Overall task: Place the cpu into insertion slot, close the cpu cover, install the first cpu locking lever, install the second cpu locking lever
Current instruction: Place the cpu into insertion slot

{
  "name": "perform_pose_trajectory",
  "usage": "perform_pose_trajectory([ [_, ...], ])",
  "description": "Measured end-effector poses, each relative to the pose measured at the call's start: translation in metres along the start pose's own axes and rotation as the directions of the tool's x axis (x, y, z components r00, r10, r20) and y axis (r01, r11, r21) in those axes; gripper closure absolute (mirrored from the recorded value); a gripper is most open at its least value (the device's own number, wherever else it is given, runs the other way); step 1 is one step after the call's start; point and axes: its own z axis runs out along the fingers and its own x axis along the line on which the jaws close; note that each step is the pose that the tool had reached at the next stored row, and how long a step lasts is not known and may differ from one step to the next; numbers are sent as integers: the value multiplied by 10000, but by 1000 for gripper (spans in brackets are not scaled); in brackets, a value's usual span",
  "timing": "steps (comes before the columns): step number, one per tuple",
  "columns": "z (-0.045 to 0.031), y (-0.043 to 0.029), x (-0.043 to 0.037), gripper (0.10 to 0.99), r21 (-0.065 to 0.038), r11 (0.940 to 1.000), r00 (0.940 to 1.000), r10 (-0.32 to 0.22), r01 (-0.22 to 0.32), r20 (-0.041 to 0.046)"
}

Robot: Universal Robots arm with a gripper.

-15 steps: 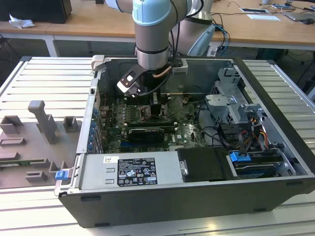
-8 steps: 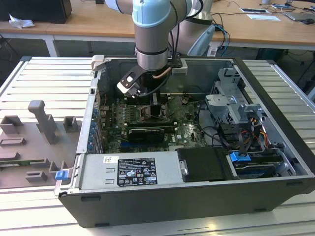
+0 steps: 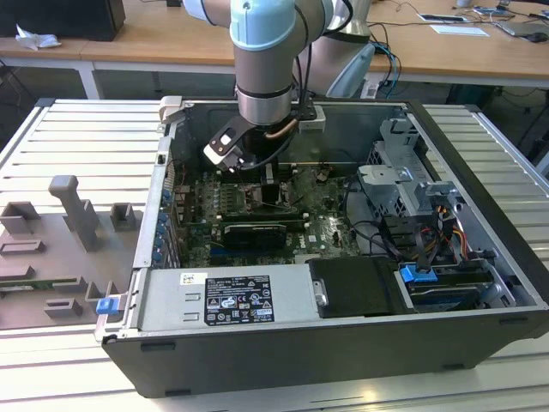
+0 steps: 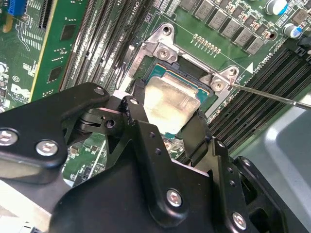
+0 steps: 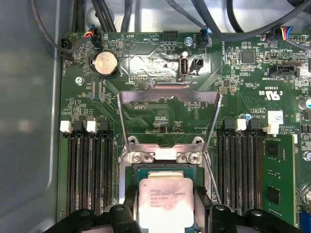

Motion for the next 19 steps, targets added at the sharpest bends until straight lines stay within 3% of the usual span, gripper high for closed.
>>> perform_pose_trajectory([
  [3, -1, 0, 0, 533, 1, 10000, 10000, 1, -1, 3],
  [4, 0, 0, 0, 467, 0, 10000, 10000, 0, 0, 2],
  [9, -4, 3, 0, 467, 1, 10000, 10000, 0, 0, 3],
  [19, -106, 11, 1, 467, 0, 10000, 10000, 0, 0, 2],
])
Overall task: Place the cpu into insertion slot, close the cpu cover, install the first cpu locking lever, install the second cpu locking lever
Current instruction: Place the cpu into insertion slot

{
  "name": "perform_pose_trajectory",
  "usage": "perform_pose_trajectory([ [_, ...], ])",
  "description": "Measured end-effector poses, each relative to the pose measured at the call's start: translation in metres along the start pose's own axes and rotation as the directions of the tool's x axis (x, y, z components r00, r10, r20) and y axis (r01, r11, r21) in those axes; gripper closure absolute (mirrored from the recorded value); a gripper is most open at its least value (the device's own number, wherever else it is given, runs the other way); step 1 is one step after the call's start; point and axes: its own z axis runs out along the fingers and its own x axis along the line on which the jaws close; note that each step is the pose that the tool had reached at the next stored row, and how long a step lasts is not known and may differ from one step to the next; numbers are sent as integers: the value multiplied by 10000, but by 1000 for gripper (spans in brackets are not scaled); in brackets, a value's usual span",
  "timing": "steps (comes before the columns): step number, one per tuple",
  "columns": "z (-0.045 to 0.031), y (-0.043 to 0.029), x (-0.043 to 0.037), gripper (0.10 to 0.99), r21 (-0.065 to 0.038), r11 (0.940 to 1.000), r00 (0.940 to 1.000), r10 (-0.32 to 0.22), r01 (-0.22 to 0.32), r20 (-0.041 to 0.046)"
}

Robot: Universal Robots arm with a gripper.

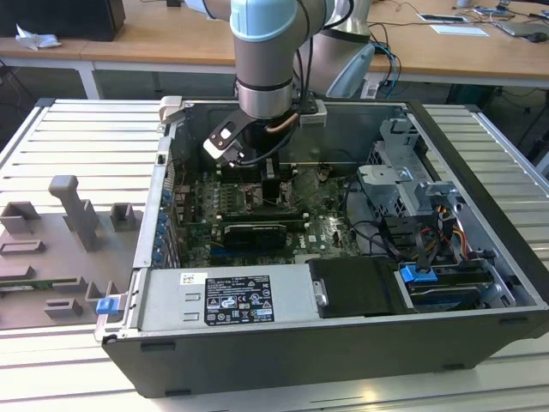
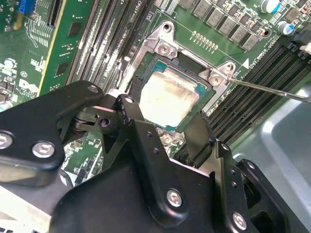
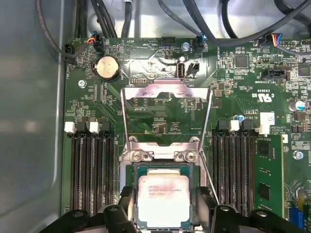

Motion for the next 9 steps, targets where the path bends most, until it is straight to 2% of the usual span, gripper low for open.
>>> perform_pose_trajectory([
  [2, -14, 1, 0, 482, 0, 10000, 10000, 0, 0, 0],
  [7, -53, 4, 0, 792, 0, 10000, 10000, 0, 0, -1],
  [8, -58, 5, 1, 792, 0, 10000, 10000, 1, -1, -1],
  [9, -63, 5, 0, 851, 0, 10000, 10000, 1, -1, 0],
])
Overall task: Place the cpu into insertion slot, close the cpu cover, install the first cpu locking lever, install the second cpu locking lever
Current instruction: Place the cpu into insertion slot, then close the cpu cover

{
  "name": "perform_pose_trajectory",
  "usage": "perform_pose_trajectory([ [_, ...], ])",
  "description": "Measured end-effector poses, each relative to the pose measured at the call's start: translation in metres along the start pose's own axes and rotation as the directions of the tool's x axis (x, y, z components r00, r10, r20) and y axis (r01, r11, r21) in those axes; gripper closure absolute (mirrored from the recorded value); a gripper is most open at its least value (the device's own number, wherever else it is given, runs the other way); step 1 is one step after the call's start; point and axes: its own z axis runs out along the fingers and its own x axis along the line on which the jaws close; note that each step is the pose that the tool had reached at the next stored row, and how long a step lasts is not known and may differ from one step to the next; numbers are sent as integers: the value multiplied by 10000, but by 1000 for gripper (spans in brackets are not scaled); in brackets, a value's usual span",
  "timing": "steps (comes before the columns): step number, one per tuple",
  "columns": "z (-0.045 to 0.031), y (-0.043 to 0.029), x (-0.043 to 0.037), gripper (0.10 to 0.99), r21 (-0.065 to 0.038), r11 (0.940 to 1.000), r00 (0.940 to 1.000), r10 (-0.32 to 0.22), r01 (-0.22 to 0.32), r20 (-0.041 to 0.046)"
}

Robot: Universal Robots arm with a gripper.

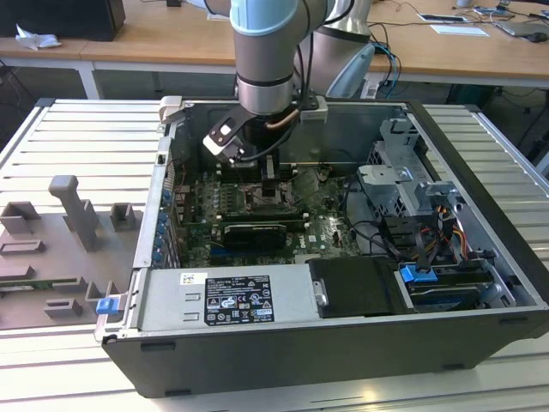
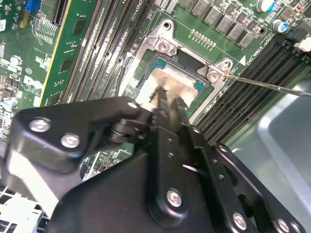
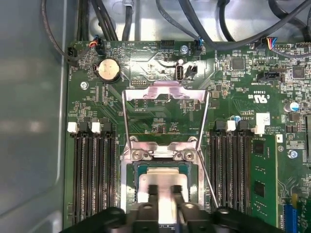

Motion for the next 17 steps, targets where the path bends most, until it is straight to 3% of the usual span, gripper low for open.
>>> perform_pose_trajectory([
  [2, -12, 1, 0, 973, 0, 10000, 10000, 1, -1, 0],
  [17, -95, 8, 1, 980, 0, 10000, 10000, 12, -12, 1],
])
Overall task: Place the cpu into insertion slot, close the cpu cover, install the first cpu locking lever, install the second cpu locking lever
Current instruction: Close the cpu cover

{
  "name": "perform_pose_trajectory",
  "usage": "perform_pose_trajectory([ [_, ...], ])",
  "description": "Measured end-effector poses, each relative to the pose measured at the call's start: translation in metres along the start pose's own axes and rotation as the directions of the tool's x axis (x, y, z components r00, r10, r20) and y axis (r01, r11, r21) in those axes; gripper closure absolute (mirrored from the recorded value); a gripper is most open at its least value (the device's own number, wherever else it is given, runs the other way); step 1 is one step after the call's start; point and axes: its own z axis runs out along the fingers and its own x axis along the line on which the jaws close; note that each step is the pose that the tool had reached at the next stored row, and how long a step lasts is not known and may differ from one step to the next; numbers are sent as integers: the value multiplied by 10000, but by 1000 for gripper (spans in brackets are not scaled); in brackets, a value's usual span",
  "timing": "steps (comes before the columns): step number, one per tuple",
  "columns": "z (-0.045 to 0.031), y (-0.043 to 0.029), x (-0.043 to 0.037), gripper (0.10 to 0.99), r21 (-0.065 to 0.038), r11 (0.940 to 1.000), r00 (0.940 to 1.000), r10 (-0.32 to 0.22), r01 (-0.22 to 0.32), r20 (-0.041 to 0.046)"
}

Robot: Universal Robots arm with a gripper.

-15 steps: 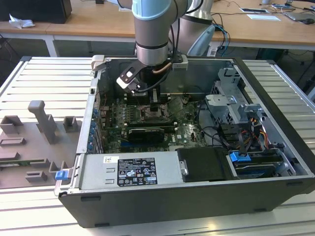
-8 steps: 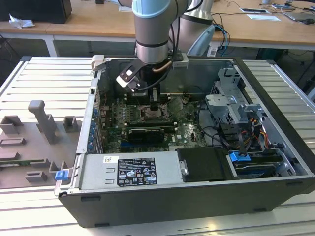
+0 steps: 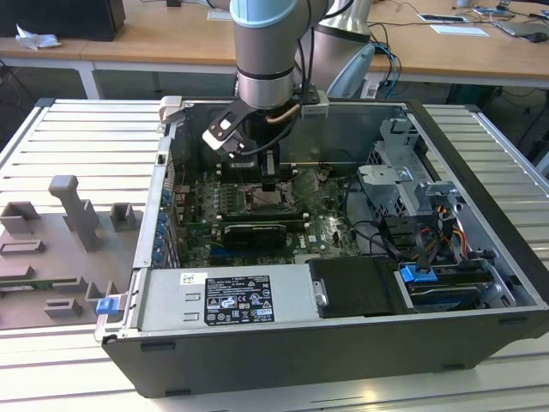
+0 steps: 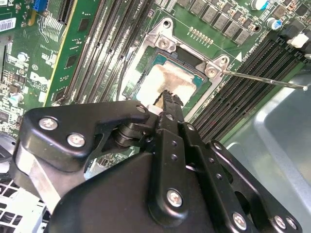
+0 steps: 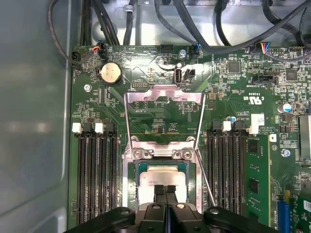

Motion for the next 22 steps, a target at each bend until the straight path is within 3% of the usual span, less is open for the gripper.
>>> perform_pose_trajectory([
  [2, -10, 2, 1, 980, -2, 10000, 10000, 3, -3, -4],
  [8, -4, 96, -1, 980, 23, 10000, 10000, 35, -35, -6],
  [11, -5, 109, -1, 980, 24, 10000, 10000, 36, -36, -3],
  [14, -76, 115, -1, 980, 24, 10000, 10000, 35, -35, -5],
  [22, -88, 144, -1, 980, 24, 10000, 10000, 35, -35, 11],
])
